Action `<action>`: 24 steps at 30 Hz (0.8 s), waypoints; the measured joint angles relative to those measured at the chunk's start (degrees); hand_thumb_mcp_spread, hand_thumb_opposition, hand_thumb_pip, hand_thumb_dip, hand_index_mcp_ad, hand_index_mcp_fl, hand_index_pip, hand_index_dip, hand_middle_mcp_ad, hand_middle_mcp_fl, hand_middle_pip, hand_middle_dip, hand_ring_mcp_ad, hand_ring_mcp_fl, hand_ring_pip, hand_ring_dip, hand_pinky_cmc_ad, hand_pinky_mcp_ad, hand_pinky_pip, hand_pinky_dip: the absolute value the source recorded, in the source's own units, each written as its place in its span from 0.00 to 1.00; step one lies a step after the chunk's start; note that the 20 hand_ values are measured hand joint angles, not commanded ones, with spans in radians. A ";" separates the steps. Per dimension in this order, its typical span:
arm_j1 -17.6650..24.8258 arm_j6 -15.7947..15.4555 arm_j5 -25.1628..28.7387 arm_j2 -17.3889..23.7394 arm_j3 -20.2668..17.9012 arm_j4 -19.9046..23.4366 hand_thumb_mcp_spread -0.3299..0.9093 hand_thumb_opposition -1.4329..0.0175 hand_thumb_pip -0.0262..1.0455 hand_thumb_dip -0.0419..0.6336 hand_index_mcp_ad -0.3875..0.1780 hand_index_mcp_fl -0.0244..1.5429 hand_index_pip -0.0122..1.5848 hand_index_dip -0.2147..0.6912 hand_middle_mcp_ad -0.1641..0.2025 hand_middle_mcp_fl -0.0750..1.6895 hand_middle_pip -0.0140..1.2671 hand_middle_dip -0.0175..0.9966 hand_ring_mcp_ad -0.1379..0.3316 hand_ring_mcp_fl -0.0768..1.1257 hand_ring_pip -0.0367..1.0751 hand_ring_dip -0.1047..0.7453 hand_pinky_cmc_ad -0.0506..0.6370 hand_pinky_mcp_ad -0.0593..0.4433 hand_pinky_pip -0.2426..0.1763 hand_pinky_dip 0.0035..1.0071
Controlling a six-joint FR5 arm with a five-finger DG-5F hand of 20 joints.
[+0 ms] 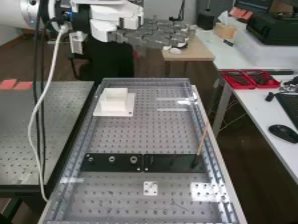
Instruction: Grab the drill bit and place it in the clear container
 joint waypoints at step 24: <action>-1.31 7.34 4.81 -5.52 -7.07 12.08 0.38 0.51 0.27 0.08 0.95 0.02 0.05 0.25 0.87 0.04 0.13 0.03 0.79 0.09 0.10 0.11 0.31 0.48 0.38 0.21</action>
